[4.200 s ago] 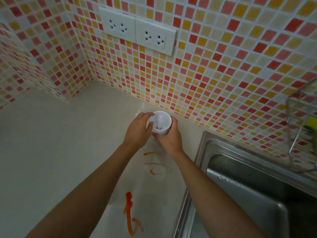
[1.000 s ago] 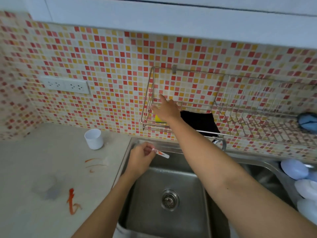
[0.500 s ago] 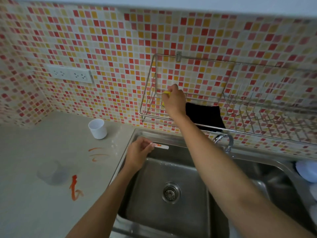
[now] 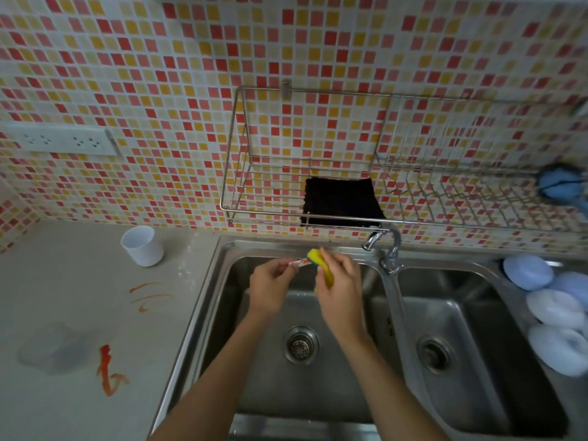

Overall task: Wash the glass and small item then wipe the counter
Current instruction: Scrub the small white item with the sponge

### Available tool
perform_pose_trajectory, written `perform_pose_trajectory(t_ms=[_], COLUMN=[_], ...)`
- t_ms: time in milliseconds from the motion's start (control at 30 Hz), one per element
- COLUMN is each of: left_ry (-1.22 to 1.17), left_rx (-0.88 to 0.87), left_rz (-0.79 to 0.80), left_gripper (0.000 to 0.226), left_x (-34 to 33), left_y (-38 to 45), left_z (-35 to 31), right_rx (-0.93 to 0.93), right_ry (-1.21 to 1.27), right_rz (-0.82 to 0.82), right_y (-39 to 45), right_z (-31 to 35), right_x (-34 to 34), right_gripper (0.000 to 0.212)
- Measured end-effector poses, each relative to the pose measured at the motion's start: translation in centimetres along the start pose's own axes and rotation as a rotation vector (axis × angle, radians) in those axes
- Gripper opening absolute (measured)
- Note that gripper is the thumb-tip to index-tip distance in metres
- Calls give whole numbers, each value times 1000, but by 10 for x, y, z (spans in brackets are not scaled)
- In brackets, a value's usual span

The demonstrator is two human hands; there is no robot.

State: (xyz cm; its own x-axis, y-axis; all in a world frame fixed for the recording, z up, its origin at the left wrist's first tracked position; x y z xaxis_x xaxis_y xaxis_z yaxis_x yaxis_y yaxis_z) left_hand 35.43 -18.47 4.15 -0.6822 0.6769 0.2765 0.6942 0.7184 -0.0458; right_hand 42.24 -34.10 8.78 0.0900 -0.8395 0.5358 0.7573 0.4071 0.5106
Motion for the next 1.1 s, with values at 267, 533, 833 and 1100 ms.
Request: perform_pose_trajectory(t_ms=[267,533,833,1100], left_ry=[1,-99,-109,-110], left_rx=[-15,33,-25,-39], left_rz=[94,115,139,158], left_gripper=[13,11,10,19], left_x=[-16,-7,4,-2], left_y=[-6,-17,-19,-4], left_z=[8,14,19,13], right_rx=[42,91,-68,-150], right_ry=[-153,-268,-259,-82], right_rz=[92,100,39,-55], right_y=[-16,-30,-35,-25], right_z=[3,14,11,2], right_x=[-28,-24,-18,1], right_gripper=[38,40,34,33])
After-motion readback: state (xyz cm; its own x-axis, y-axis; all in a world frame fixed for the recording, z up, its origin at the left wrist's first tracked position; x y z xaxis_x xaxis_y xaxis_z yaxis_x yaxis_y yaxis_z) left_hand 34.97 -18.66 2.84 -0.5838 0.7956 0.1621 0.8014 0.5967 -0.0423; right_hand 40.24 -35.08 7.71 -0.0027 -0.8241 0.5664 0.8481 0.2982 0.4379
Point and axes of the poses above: each hand's wrist, its own y-axis towards the middle knuckle, its own x-axis out of the back of the hand, z = x × y, the point moved 10 cm from there along y, towards the middle knuckle, and after that the axes turned 5 degrees about x, right-handed, at the moved point
